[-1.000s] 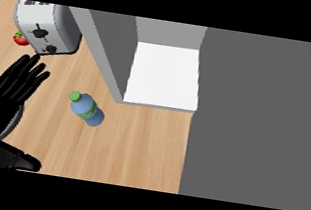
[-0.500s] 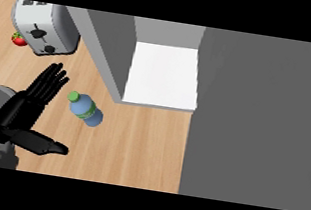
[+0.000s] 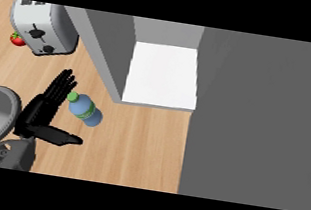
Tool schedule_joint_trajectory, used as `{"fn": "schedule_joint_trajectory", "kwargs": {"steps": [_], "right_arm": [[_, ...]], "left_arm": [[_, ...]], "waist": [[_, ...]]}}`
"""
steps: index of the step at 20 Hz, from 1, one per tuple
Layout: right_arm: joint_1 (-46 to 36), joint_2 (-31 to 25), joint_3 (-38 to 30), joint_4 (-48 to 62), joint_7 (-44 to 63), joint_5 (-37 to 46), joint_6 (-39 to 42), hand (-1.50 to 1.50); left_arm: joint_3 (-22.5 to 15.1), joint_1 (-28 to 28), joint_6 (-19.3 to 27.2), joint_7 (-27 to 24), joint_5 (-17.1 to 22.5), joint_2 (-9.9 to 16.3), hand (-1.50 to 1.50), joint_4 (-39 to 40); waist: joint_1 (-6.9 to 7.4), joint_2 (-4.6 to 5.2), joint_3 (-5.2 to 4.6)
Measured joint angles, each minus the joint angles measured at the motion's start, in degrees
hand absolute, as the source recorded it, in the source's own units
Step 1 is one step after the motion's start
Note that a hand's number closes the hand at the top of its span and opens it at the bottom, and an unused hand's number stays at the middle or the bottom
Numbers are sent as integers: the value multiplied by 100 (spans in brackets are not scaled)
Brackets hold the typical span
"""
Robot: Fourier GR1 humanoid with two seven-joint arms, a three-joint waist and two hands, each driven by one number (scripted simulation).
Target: Pick up the bottled water, place it into the cabinet and close the cabinet
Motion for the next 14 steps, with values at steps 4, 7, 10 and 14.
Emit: {"fn": "schedule_joint_trajectory", "kwargs": {"steps": [4, 7, 10, 14], "right_arm": [[234, 0, 80, -5, -216, 36, 114, -150], [416, -64, 63, -35, -313, 43, 200, -150], [490, -76, 68, -27, -420, 57, 241, -150], [597, -64, 70, -8, -541, 80, 270, -150]], "left_arm": [[79, -242, 75, -730, -229, 43, -150, 1001], [124, -485, -117, -1008, -247, 117, -150, 1594], [110, -692, -420, -1316, -277, 138, -150, 2201], [60, -959, -566, -1578, -371, 105, -150, 2892]], "waist": [[-25, 4, -3], [-33, 6, -4], [-46, 15, -6], [-47, 20, -7]]}}
